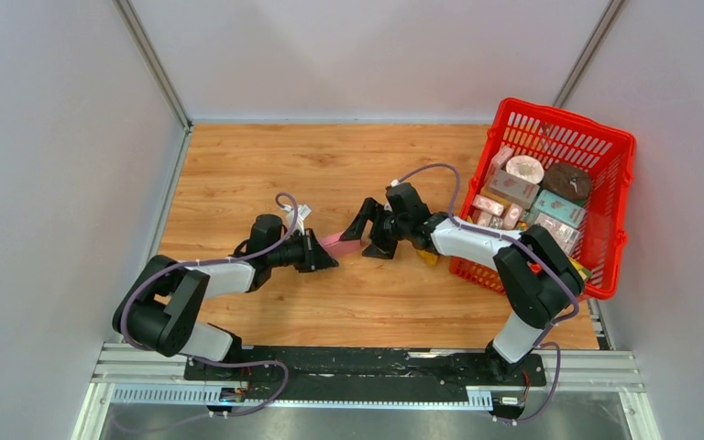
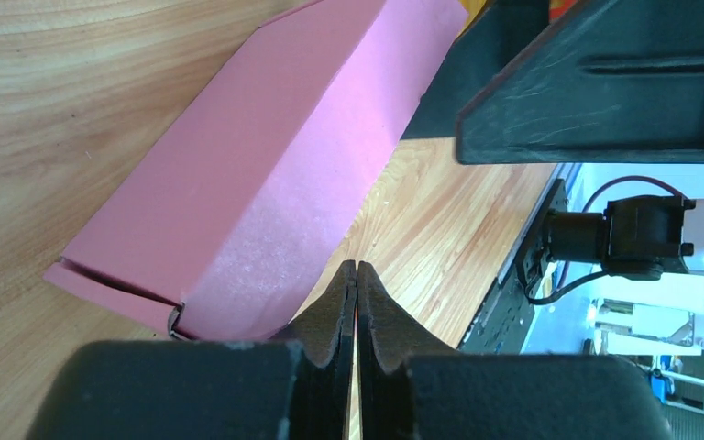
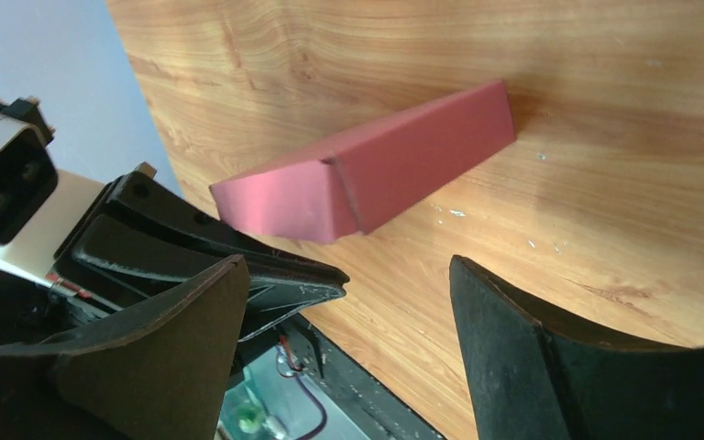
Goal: Fold the paper box
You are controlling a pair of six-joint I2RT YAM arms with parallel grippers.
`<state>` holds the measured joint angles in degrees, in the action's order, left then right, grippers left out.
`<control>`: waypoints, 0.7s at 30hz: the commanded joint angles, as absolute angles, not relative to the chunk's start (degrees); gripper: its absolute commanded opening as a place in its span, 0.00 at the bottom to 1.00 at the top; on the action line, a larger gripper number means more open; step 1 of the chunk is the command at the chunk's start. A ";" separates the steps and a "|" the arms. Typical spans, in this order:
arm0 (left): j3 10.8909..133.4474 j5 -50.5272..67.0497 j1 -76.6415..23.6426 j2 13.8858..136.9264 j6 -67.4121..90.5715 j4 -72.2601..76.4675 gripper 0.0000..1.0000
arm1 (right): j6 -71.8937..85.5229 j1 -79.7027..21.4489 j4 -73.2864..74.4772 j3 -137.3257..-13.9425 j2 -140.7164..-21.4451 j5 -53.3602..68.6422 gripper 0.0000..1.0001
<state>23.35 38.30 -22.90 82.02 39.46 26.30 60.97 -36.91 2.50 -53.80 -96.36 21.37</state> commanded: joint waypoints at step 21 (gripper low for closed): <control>23.73 36.30 -22.68 74.45 34.10 17.85 0.08 | 54.14 -33.22 0.53 -57.13 -100.28 21.18 0.60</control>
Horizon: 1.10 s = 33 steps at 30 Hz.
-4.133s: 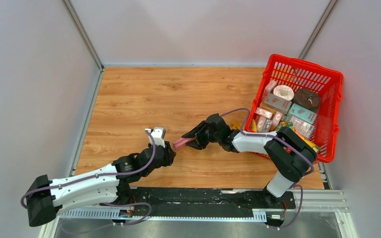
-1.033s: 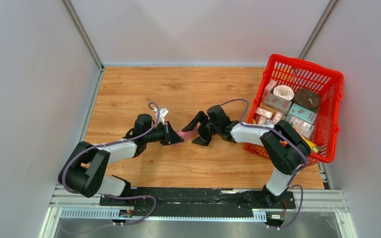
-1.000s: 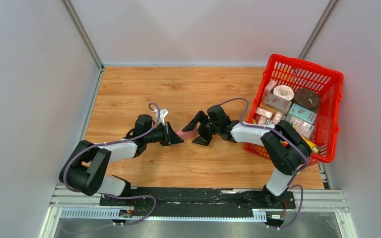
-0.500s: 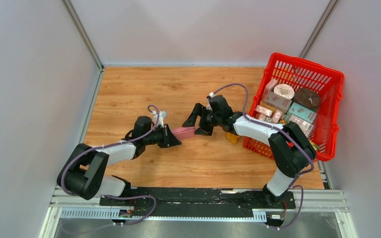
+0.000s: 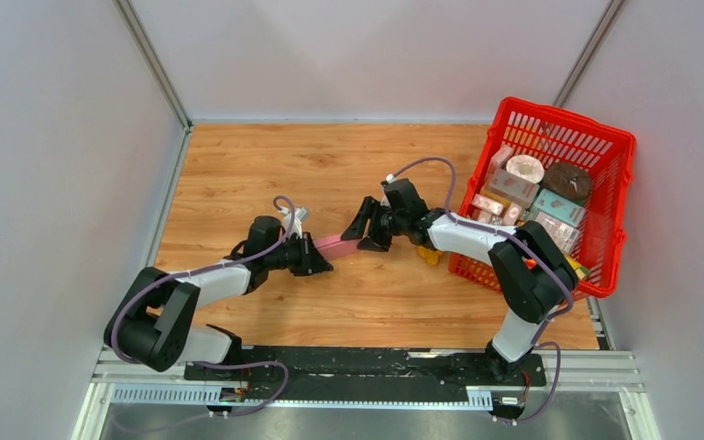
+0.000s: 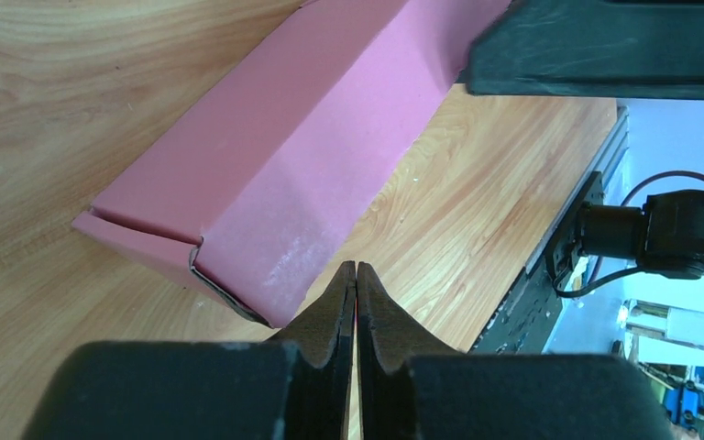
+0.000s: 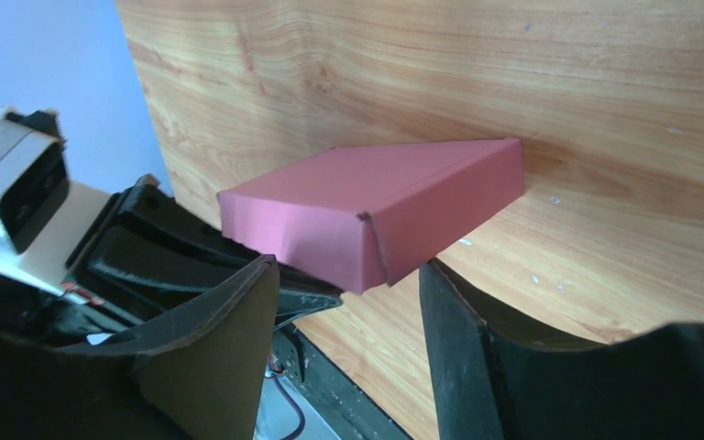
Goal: Fold the paper box
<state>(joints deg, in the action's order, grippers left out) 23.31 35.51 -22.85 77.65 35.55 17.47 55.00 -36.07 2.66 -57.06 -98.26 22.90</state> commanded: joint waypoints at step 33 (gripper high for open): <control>25.93 21.62 -19.78 78.75 29.88 7.38 0.10 | 50.11 -33.31 5.09 -56.78 -105.21 13.19 0.29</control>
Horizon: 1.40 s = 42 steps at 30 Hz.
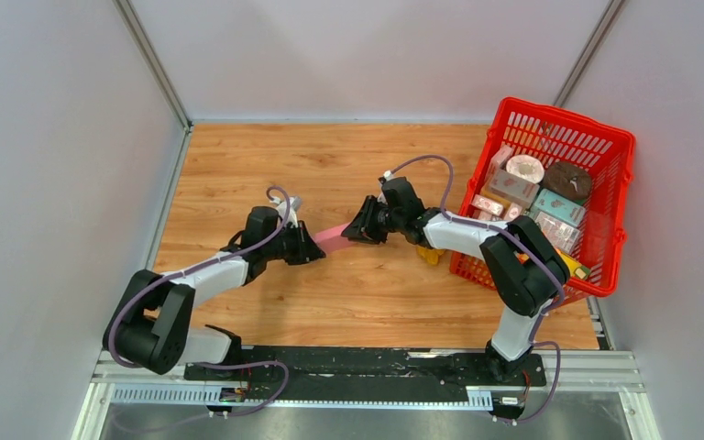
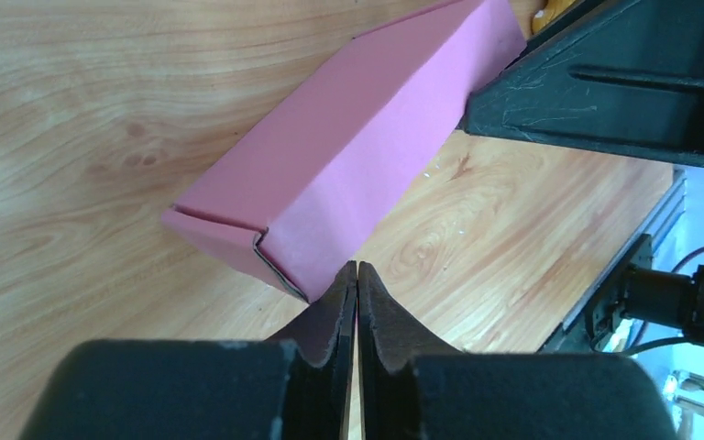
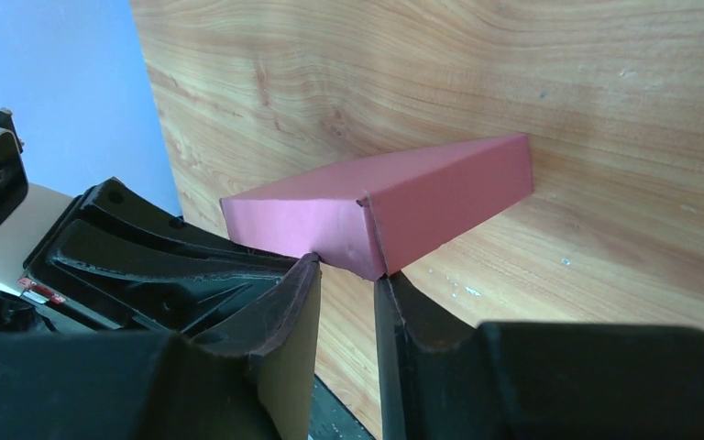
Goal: Fold the paper box
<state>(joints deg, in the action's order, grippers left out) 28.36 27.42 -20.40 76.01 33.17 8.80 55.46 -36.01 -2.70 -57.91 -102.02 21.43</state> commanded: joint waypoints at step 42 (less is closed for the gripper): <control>44.21 23.38 -20.74 76.62 28.39 -0.18 0.25 | 27.86 -41.40 29.88 -73.48 -92.90 -3.16 0.65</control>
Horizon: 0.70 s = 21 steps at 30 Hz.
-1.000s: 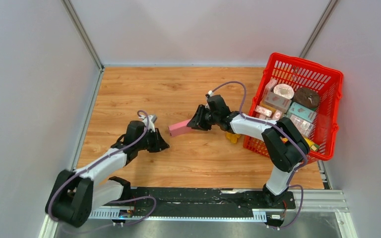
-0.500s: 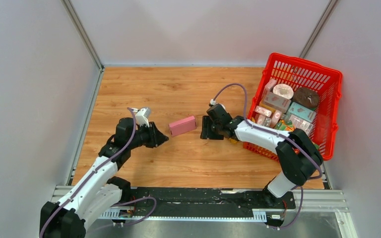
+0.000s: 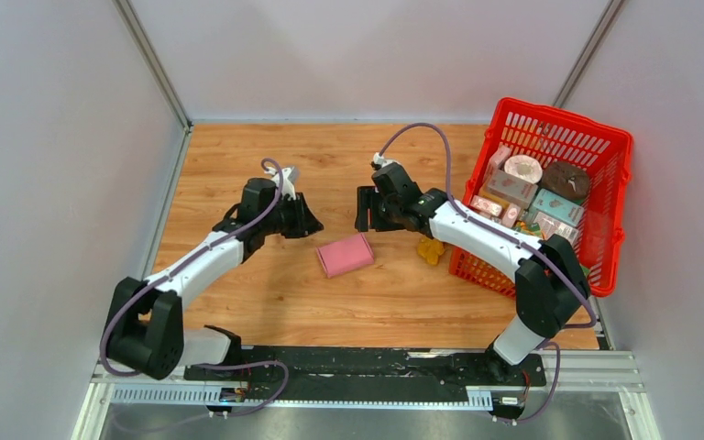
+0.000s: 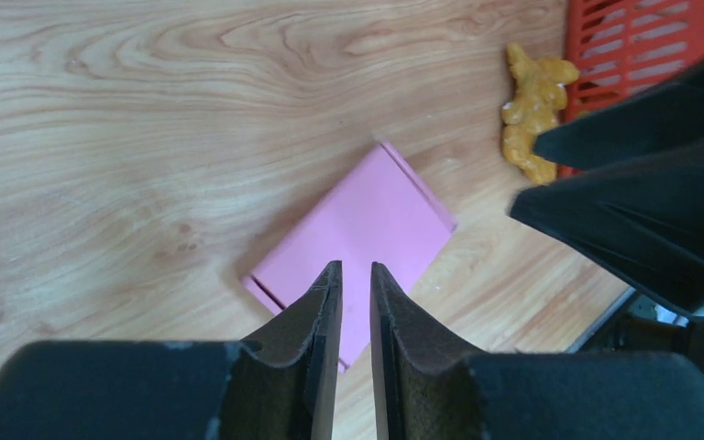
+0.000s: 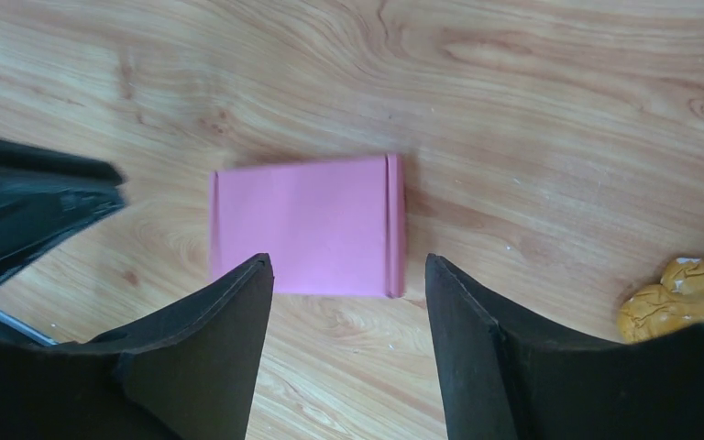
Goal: Fold the paper box
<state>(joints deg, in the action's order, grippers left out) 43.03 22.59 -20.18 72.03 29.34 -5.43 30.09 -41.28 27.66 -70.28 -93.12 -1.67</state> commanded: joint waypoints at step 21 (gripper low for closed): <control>24.18 23.37 -23.38 68.55 38.30 6.75 0.44 | 18.55 -50.28 30.50 -65.11 -92.63 1.18 0.92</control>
<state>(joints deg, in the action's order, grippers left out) 27.07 21.71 -22.17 66.39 31.77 -0.49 22.13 -54.68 33.32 -63.16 -92.60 -4.80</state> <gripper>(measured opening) 0.420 0.910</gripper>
